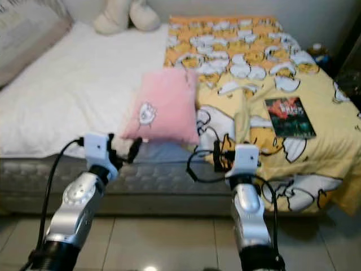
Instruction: Clean up the room
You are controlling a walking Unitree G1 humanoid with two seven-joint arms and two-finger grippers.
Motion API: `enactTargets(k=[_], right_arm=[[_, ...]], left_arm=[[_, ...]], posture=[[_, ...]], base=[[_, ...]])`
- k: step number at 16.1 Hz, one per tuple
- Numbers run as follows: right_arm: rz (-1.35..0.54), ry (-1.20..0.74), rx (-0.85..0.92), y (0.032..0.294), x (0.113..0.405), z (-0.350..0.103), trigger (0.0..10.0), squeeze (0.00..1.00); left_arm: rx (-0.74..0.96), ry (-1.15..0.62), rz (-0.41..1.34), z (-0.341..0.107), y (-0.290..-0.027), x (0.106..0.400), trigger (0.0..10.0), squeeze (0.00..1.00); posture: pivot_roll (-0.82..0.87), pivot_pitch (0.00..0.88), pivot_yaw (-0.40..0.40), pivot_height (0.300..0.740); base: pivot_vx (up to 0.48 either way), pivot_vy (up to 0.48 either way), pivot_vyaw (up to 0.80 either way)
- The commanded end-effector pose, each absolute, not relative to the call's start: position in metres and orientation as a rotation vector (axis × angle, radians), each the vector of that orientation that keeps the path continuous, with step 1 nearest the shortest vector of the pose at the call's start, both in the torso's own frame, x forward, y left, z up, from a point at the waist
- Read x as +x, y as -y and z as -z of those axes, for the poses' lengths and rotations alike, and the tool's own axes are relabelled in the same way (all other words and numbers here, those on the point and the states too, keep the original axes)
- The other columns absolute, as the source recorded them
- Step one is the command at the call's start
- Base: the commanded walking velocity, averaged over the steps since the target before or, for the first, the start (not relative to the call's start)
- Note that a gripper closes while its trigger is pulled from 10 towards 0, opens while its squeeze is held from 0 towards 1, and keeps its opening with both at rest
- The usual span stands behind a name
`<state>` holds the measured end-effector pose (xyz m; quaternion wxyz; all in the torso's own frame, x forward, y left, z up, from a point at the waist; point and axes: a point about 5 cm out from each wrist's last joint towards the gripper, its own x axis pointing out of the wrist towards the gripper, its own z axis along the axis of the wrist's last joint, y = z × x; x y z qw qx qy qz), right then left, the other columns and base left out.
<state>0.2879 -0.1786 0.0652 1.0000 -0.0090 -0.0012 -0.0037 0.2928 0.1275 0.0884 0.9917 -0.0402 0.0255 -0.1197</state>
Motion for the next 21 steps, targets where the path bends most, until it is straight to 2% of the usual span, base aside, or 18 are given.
enactTargets(k=[1, 8, 10, 21], right_arm=[[-0.004, 0.018, -0.01, 0.178, 0.294, -0.072, 10.0, 0.0], [-0.044, -0.024, -0.003, 0.172, 0.291, -0.064, 10.0, 0.0], [-0.039, -0.026, -0.003, 0.173, 0.291, -0.063, 10.0, 0.0], [-0.023, 0.014, -0.021, 0.181, 0.303, -0.077, 10.0, 0.0]], left_arm=[[-0.078, -0.043, 0.231, -0.093, -0.125, 0.295, 10.0, 0.0], [-0.03, -0.058, 0.205, -0.092, -0.129, 0.296, 10.0, 0.0], [0.009, -0.025, 0.266, -0.097, -0.124, 0.295, 10.0, 0.0], [-0.013, 0.0, 0.238, -0.107, -0.128, 0.304, 10.0, 0.0]], posture=[[-0.15, 0.0, 0.066, 0.74], [-0.14, 0.0, 0.058, 0.74], [-0.13, 0.0, 0.06, 0.74], [-0.13, 0.0, 0.066, 0.74]], base=[[0.0, 0.0, 0.0], [0.0, 0.0, 0.3], [0.439, 0.0, 0.0], [0.465, 0.0, 0.0]])
